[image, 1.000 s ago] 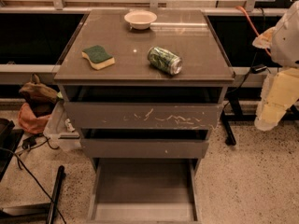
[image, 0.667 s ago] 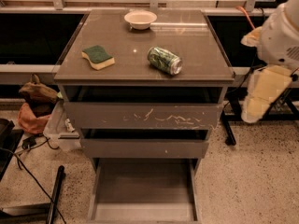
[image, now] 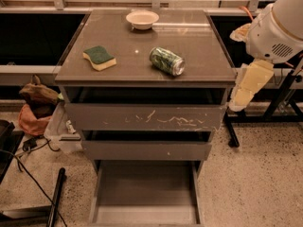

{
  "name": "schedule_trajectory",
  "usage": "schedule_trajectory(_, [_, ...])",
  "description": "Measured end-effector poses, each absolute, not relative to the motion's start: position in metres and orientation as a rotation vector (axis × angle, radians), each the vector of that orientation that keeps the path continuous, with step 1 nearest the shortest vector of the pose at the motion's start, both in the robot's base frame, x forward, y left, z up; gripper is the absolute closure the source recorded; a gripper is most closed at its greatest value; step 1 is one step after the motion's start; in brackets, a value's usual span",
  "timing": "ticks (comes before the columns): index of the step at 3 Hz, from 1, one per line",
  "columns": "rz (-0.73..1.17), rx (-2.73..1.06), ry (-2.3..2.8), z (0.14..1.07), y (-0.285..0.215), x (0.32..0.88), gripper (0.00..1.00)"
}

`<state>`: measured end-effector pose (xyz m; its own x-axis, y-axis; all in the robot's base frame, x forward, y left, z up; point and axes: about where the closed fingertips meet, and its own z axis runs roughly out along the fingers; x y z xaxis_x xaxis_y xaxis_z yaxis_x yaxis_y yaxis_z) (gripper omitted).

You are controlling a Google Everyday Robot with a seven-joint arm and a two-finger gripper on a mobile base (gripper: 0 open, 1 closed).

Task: Place green can into bottom drawer

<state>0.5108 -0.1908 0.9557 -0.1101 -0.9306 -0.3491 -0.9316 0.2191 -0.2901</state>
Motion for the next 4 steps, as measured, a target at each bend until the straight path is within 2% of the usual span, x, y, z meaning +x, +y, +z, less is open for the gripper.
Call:
schedule_trajectory(1, [0.038,-1.707,1.960,0.944,-0.181,0.540,0.00])
schedule_trajectory(3, [0.137,-1.611,1.784,0.907,-0.150,0.662,0.00])
schedule_trajectory(4, [0.141,-1.609,1.784,0.906,-0.148,0.664,0.00])
